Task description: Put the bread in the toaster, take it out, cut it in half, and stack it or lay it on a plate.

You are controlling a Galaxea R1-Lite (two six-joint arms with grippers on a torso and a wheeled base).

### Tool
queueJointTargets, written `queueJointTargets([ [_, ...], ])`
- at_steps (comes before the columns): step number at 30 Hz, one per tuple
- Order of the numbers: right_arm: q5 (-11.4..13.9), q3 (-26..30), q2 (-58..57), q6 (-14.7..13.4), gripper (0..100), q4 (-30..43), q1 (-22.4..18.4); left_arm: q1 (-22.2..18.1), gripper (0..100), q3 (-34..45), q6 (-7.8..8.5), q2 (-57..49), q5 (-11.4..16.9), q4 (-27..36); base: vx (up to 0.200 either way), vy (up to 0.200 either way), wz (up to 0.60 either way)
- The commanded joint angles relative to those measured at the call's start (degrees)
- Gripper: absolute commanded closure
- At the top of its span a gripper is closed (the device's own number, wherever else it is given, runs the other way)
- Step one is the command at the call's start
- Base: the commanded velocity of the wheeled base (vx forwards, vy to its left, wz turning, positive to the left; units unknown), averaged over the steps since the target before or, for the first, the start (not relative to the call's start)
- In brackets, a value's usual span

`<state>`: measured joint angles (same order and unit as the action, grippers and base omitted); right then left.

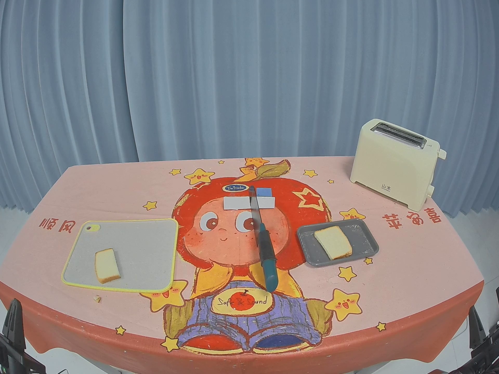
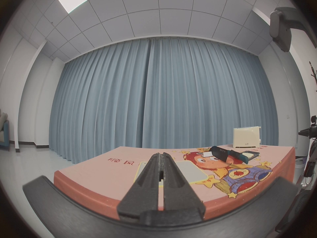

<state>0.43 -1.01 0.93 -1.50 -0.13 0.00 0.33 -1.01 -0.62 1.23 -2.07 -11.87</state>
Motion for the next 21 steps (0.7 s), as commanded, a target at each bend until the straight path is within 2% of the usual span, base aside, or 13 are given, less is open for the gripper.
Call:
queueJointTargets([
  [1, 0.0, 1.0, -0.4, 0.0, 0, 0.0, 0.0, 0.0, 100, 1.0, 0.18, 0.1, 0.3, 1.8, 0.0, 0.0, 0.0],
  [2, 0.0, 1.0, -0.4, 0.0, 0, 0.0, 0.0, 0.0, 0, 1.0, 0.18, 0.1, 0.3, 1.9, 0.0, 0.0, 0.0],
  [21, -0.1, 1.0, -0.4, 0.0, 0, 0.0, 0.0, 0.0, 0, 1.0, 0.36, 0.1, 0.1, 0.7, 0.0, 0.0, 0.0],
])
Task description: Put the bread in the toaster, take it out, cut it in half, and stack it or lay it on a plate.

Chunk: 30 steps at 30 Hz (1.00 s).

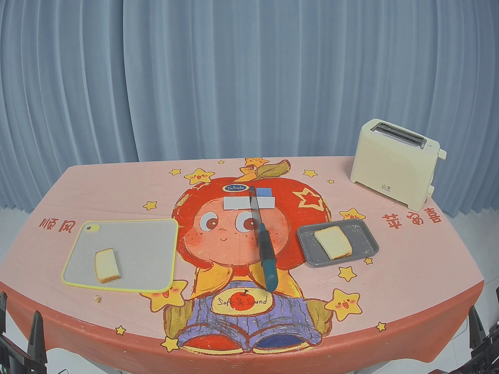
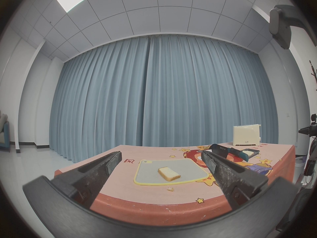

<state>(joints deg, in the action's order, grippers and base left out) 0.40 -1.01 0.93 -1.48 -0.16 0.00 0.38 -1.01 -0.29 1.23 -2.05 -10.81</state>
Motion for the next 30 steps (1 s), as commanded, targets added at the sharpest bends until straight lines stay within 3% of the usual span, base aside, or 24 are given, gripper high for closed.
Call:
queueJointTargets([
  [1, -0.1, 1.0, -0.4, 0.0, 0, 0.0, 0.0, 0.0, 0, 1.0, 0.03, 0.1, 0.0, -1.5, 0.0, 0.0, 0.0],
  [4, 0.0, 1.0, -0.4, 0.0, 0, 0.0, 0.0, 0.0, 0, 1.0, 0.38, 0.1, 0.2, -4.9, 0.0, 0.0, 0.0],
  [8, 0.0, 1.0, -0.4, 0.0, 0, 0.0, 0.0, 0.0, 0, 0.8, 2.14, -0.5, 0.5, -5.9, 0.0, 0.0, 0.0],
  [20, 0.0, 1.0, -0.4, 0.0, 0, 0.0, 0.0, 0.2, 0, -0.7, 2.23, -0.2, 1.9, -4.5, 0.0, 0.0, 0.0],
  [24, 0.0, 1.0, -0.4, 0.0, 0, 0.0, 0.0, 0.1, 0, -4.1, 1.87, -0.2, 5.7, 0.7, 0.0, 0.0, 0.0],
  [25, 0.0, 1.0, -0.4, 0.0, 0, 0.0, 0.0, 0.1, 0, -4.1, 1.87, -0.2, 5.7, 0.7, 0.0, 0.0, 0.0],
  [27, 0.0, 1.0, -0.4, 0.0, 0, 0.0, 0.0, 0.1, 0, -8.0, 1.87, -0.4, 6.4, 8.8, 0.0, 0.0, 0.0],
  [30, 0.0, 1.0, -0.4, 0.0, 0, 0.0, 0.0, 0.1, 0, -10.4, 1.96, -0.4, 6.4, 14.0, 0.0, 0.0, 0.0],
])
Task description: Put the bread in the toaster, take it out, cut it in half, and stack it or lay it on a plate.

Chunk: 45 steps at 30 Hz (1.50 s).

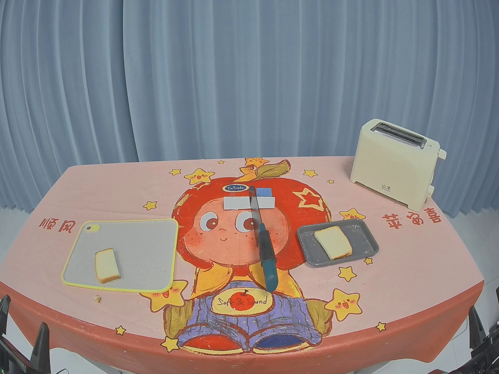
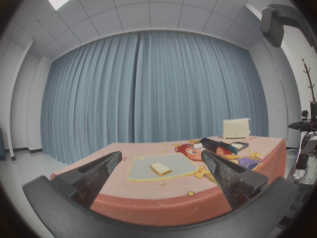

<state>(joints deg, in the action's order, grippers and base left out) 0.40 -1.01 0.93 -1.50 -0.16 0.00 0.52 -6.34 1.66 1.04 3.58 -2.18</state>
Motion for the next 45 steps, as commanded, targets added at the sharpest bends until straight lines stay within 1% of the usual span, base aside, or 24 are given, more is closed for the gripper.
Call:
queueJointTargets([
  [1, 0.0, 1.0, -0.4, 0.0, 0, 0.0, 0.0, -0.1, 0, -5.4, 0.01, -0.2, 0.9, 6.5, 0.0, 0.0, 0.0],
  [11, 0.0, 1.0, -0.4, 0.0, 0, 0.0, 0.0, 0.0, 0, -4.5, -0.16, 0.1, 0.6, 8.9, 0.0, 0.0, 0.0],
  [14, 0.0, 1.0, -0.4, 0.0, 0, 0.0, 0.0, 0.1, 0, -6.1, -0.25, 0.3, 0.6, 12.5, 0.0, 0.0, 0.0],
  [17, 0.0, 1.0, -0.4, 0.0, 0, 0.0, 0.0, 0.1, 0, -6.5, -0.25, 1.7, 0.3, 14.0, 0.0, 0.0, 0.0],
  [23, 0.0, 1.0, -0.4, 0.0, 0, 0.0, 0.0, 0.2, 0, -6.8, -0.52, 6.4, 0.6, 13.4, 0.0, 0.0, 0.0],
  [24, 0.0, 1.0, -0.4, 0.0, 0, 0.0, 0.0, 0.2, 0, -7.4, -0.87, 8.0, 0.6, 13.3, 0.0, 0.0, 0.0],
  [29, 0.0, 1.0, -0.4, 0.0, 0, 0.0, 0.0, 0.0, 0, -8.8, -0.95, 11.7, 0.3, 13.4, 0.0, 0.0, 0.0],
  [36, 0.0, 1.0, -0.4, 0.0, 0, 0.0, 0.0, 0.0, 0, -10.4, -3.77, 16.6, 0.5, 13.3, 0.0, 0.0, 0.0],
  [38, -0.1, 1.0, -0.4, 0.0, 0, 0.0, 0.0, -0.1, 0, -10.9, -4.03, 17.9, 0.5, 13.3, 0.0, 0.0, 0.0],
  [41, 0.0, 1.0, -0.5, 0.0, 0, 0.0, 0.0, -0.1, 0, -11.1, -4.03, 19.4, 0.0, 13.3, 0.0, 0.0, 0.0],
  [45, 0.0, 1.0, -0.4, 0.0, 0, 0.0, 0.0, -0.1, 0, -12.0, -4.03, 21.6, 0.0, 13.8, 0.0, 0.0, 0.0],
])
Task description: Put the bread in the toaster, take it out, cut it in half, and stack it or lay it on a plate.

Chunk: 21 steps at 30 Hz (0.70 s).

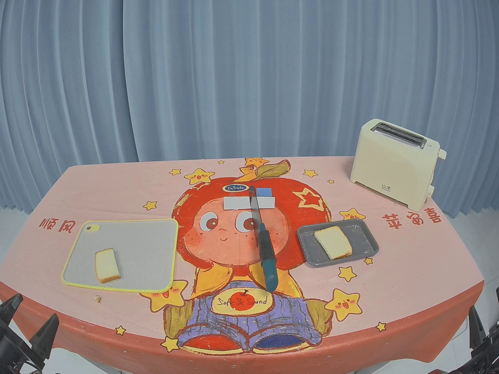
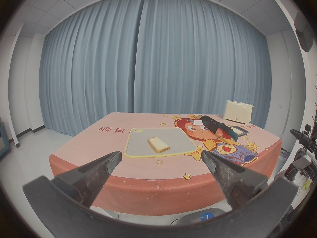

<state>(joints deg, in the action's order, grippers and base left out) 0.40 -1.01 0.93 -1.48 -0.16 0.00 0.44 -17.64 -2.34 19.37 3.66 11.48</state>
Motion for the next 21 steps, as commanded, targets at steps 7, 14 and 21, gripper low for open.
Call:
queueJointTargets([
  [7, 0.0, 1.0, -0.4, 0.0, 0, 0.0, 0.0, -0.1, 0, -1.4, -0.03, 7.6, -0.1, -0.2, 0.0, 0.0, 0.0],
  [14, 0.0, 1.0, -0.4, 0.0, 0, 0.0, 0.0, -0.2, 0, -3.1, -0.12, 12.2, -0.2, -0.2, 0.0, 0.0, 0.0],
  [21, 0.0, 1.0, -0.4, 0.0, 0, 0.0, 0.0, -0.2, 0, -5.2, -0.74, 17.3, -0.1, -0.2, 0.0, 0.0, 0.0],
])
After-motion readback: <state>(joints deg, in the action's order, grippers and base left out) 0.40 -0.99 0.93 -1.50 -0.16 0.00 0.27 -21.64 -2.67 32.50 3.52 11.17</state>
